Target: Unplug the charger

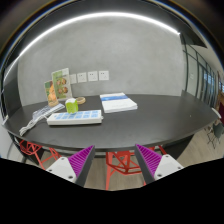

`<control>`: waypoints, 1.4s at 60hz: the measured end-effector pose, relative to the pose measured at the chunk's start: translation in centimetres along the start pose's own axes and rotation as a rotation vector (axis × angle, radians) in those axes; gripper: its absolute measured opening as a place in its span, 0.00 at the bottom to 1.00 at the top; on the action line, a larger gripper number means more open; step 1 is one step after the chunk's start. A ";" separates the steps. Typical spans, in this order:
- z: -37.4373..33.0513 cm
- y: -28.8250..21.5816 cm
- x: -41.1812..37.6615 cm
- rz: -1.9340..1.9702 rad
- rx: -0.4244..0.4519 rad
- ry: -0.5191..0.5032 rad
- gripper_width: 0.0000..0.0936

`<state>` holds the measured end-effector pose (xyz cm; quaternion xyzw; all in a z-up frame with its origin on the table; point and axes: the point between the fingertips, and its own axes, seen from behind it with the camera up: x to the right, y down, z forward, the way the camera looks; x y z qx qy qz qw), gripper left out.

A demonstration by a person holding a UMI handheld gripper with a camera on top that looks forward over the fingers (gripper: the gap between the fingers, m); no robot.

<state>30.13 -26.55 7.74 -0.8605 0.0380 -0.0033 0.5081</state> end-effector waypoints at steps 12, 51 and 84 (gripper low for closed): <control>1.8 -0.9 -4.3 -0.031 0.003 -0.044 0.88; 26.9 -11.1 -23.4 -0.030 0.131 -0.054 0.71; 20.6 -24.9 -19.7 -0.135 0.434 -0.044 0.41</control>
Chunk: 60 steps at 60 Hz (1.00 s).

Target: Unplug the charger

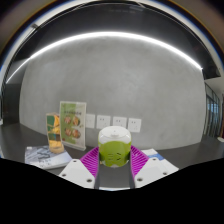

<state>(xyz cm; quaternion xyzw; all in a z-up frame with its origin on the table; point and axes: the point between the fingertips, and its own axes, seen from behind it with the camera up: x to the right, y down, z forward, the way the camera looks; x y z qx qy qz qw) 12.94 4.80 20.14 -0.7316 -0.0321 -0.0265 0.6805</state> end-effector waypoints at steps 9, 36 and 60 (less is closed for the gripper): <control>-0.8 -3.1 6.9 -0.038 0.017 0.064 0.41; 6.1 17.8 18.2 -0.005 -0.479 0.082 0.48; 10.0 17.3 19.0 0.064 -0.458 0.027 0.71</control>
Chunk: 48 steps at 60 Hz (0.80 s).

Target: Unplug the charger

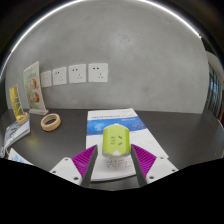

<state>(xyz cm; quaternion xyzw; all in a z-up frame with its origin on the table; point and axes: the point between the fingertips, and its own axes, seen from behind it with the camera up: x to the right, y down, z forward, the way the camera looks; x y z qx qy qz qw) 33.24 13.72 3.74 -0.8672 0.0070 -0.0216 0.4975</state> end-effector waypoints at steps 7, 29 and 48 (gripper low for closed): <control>-0.2 -0.5 0.2 0.008 0.027 -0.004 0.75; -12.9 1.8 -2.0 -0.031 0.037 0.036 0.90; -29.2 9.2 -13.3 0.020 0.043 0.015 0.90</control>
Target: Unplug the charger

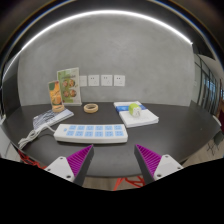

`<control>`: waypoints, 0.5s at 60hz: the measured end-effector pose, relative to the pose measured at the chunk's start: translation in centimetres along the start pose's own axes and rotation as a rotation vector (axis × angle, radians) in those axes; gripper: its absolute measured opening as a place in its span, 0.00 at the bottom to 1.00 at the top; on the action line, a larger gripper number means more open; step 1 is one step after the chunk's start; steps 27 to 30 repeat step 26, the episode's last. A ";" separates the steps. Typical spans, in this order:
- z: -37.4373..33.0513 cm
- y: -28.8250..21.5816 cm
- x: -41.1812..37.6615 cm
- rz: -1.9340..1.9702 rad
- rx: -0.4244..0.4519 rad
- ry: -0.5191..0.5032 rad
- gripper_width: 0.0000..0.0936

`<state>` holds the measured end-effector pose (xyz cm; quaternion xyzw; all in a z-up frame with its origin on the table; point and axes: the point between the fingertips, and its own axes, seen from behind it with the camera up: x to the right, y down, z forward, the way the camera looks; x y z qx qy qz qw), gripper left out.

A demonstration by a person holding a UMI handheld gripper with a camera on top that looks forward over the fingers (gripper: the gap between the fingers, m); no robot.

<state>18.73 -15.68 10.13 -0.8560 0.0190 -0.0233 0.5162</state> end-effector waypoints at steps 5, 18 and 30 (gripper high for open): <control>-2.8 1.8 -1.9 -0.016 -0.004 0.013 0.90; -7.1 4.5 -2.0 -0.060 -0.031 0.043 0.90; -6.9 5.5 -0.7 -0.060 -0.044 0.010 0.90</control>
